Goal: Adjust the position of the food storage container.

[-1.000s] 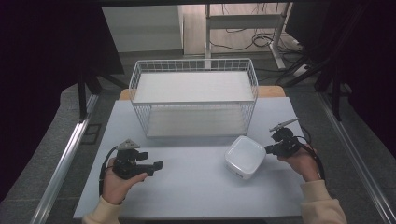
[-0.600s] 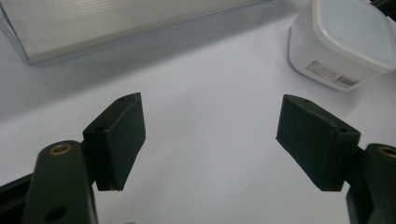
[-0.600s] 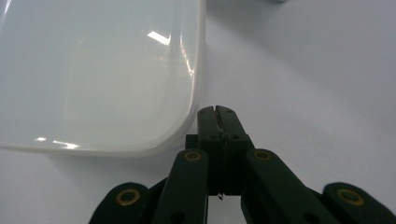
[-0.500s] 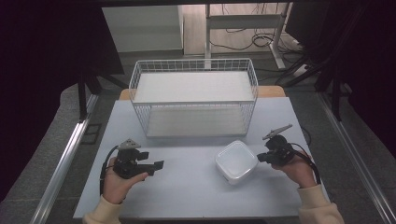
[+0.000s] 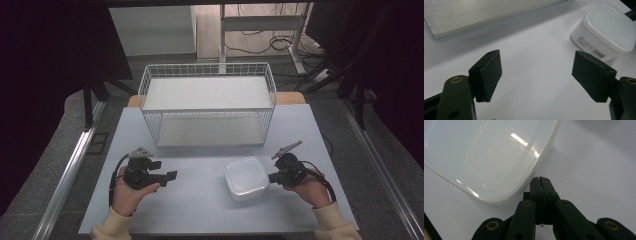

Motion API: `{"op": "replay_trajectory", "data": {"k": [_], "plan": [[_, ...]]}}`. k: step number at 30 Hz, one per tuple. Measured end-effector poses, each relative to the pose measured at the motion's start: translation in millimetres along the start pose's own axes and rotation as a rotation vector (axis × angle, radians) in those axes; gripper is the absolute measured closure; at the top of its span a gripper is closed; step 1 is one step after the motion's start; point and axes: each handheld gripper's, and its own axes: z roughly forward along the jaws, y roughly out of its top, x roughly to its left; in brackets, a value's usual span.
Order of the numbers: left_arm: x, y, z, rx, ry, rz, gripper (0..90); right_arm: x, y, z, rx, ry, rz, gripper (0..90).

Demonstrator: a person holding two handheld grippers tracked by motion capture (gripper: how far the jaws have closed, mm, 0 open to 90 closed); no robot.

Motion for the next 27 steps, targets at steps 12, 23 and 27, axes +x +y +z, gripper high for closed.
{"op": "replay_trajectory", "data": {"k": [12,23,27], "plan": [[-0.3,-0.8,-0.3,-0.013,0.003,-0.002,23.8,32.4,3.2,8.7,0.034,0.055,-0.054,89.3],[2.4,-2.1,3.8,-0.006,0.007,-0.007,24.0,59.1,12.1,21.3,0.026,0.121,-0.105,89.3],[2.5,-2.2,3.8,-0.009,0.007,-0.010,24.0,64.3,13.7,24.4,0.017,0.127,-0.114,89.3]]}}
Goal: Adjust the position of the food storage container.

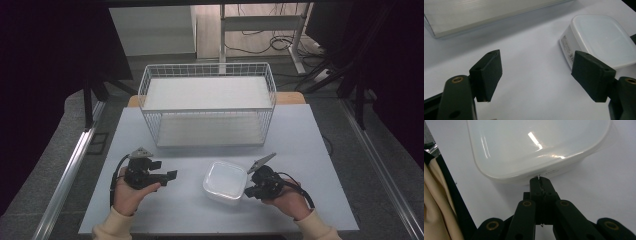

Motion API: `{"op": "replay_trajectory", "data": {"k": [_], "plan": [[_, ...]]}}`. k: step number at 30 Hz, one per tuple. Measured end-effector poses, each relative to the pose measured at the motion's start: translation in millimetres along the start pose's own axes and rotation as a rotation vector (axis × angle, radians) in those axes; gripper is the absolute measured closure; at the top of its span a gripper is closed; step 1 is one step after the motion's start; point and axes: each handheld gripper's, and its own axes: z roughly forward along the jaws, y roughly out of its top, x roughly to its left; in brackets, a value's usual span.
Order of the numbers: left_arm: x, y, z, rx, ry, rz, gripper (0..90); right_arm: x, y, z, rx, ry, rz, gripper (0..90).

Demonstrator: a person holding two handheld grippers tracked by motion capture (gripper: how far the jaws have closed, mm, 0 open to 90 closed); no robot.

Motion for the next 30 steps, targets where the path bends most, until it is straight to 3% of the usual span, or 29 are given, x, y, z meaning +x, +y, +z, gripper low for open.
{"op": "replay_trajectory", "data": {"k": [7,10,13,14,16,18,19,20,26,30], "plan": [[2.0,-1.0,-1.6,-0.004,0.006,-0.004,24.0,7.4,5.1,4.3,0.003,0.017,-0.027,89.3],[1.2,-0.4,-4.2,-0.015,0.008,-0.003,24.0,4.6,3.8,-5.4,-0.005,-0.020,-0.029,89.3],[1.3,0.0,-4.2,-0.017,0.005,-0.004,24.0,-7.1,2.3,-18.7,-0.036,-0.059,-0.009,89.3],[1.5,0.1,-3.5,-0.014,0.006,-0.003,24.0,-17.6,3.1,-27.5,-0.064,-0.096,0.010,89.2],[1.6,0.1,-2.8,-0.012,0.007,-0.003,24.0,-21.7,4.0,-30.3,-0.075,-0.114,0.023,89.2],[1.3,0.3,-2.4,-0.011,0.007,-0.001,24.0,-42.4,11.1,-34.6,-0.126,-0.147,0.062,89.2],[0.9,0.5,-2.5,-0.011,0.007,0.000,24.0,-42.4,11.1,-34.6,-0.126,-0.147,0.062,89.2],[-0.5,0.7,-2.9,-0.013,0.007,0.004,23.9,-51.5,17.7,-32.3,-0.140,-0.160,0.080,89.3],[-1.1,0.7,-4.0,-0.018,0.003,0.005,23.8,-62.1,29.6,-23.4,-0.171,-0.196,0.066,89.2],[-1.1,0.5,-3.6,-0.016,0.001,0.006,23.7,-66.6,33.3,-18.5,-0.184,-0.197,0.058,89.2]]}}
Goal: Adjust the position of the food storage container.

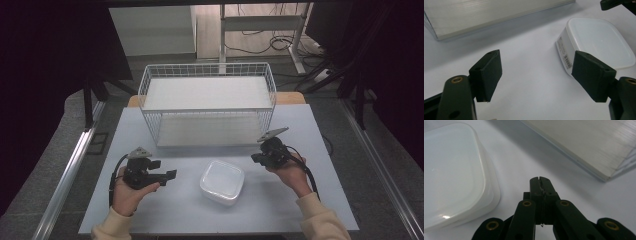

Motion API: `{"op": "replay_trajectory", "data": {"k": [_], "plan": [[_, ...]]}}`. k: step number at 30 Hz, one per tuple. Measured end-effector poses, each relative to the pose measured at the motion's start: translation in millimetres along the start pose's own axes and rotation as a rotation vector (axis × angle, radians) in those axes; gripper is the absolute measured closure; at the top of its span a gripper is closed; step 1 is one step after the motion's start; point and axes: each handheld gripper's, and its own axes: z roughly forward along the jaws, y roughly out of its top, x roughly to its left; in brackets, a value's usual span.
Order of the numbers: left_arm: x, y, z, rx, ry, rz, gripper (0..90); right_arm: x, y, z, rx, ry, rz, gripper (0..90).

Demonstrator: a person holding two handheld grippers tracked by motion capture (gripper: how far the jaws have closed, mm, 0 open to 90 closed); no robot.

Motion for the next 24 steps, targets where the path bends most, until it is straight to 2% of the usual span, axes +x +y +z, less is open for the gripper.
{"op": "replay_trajectory", "data": {"k": [2,10,21,24], "plan": [[0.6,0.0,0.3,0.001,-0.001,-0.002,23.7,0.1,2.2,3.9,-0.014,0.020,-0.008,89.2],[0.0,-0.1,-0.6,-0.001,-0.005,-0.004,23.7,8.2,8.5,10.8,-0.016,0.032,-0.047,89.2],[1.0,-0.6,-0.1,0.004,-0.002,-0.001,23.8,18.5,7.4,16.8,0.018,0.051,-0.100,89.3],[1.5,-1.0,0.3,0.006,-0.002,-0.001,23.8,23.6,6.3,16.9,0.026,0.070,-0.122,89.3]]}}
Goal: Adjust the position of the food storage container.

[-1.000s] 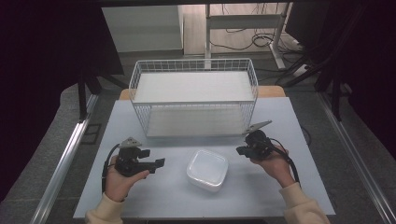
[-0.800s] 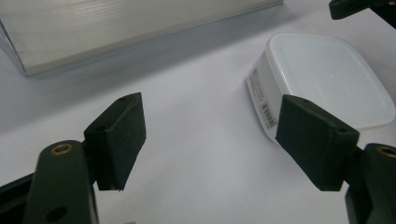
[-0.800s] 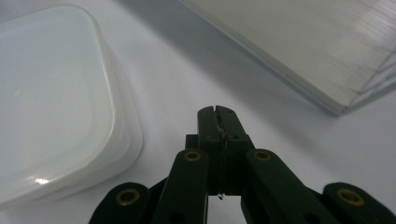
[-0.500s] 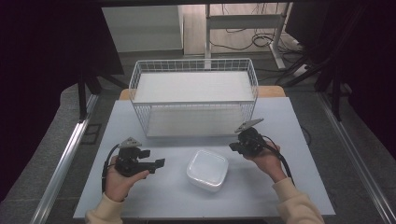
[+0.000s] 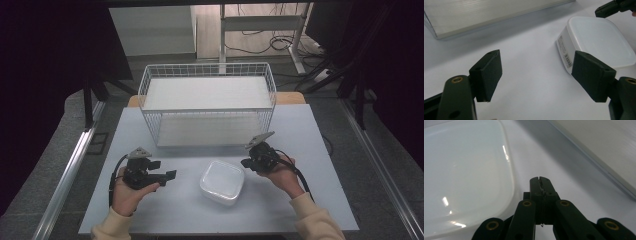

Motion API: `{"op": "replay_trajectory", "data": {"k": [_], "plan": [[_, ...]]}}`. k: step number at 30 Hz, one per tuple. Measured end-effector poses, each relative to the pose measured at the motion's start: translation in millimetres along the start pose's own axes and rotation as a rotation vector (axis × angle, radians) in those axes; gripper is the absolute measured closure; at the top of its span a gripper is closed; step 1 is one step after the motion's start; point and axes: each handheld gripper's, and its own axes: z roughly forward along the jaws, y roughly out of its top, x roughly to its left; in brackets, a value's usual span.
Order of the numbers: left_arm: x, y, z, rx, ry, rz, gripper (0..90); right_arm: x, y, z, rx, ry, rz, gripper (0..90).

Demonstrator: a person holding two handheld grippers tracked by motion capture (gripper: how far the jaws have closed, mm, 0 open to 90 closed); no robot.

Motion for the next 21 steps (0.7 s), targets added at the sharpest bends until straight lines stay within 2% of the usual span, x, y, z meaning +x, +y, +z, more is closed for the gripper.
{"op": "replay_trajectory", "data": {"k": [4,6,11,14,15,18,19,20,21], "plan": [[0.0,-0.1,-0.2,-0.001,-0.001,0.001,23.8,4.6,-0.6,1.2,0.008,0.007,-0.016,89.3],[-0.2,-0.2,-0.4,-0.002,0.000,0.001,23.8,10.6,-2.7,1.8,0.026,-0.010,-0.022,89.3],[0.5,-0.6,-0.8,-0.001,0.001,-0.003,23.9,19.2,-7.7,-1.6,0.032,-0.003,-0.018,89.3],[0.8,-1.2,-1.4,0.000,0.004,-0.003,23.9,30.6,-15.8,-5.6,0.036,0.008,-0.012,89.3],[1.0,-1.7,-1.6,-0.001,0.003,-0.003,23.9,30.6,-15.8,-5.6,0.036,0.008,-0.012,89.3],[2.2,-2.8,-2.2,-0.002,0.007,-0.007,23.9,43.0,-23.0,-11.2,0.053,0.038,-0.001,89.3],[2.2,-2.8,-2.2,-0.002,0.007,-0.007,23.9,43.0,-23.0,-11.2,0.053,0.038,-0.001,89.3],[2.3,-3.0,-2.4,-0.003,0.008,-0.009,23.9,49.7,-26.0,-12.5,0.062,0.048,-0.001,89.3],[2.3,-3.0,-2.4,-0.003,0.008,-0.009,24.0,49.7,-26.0,-12.5,0.062,0.048,-0.001,89.3]]}}
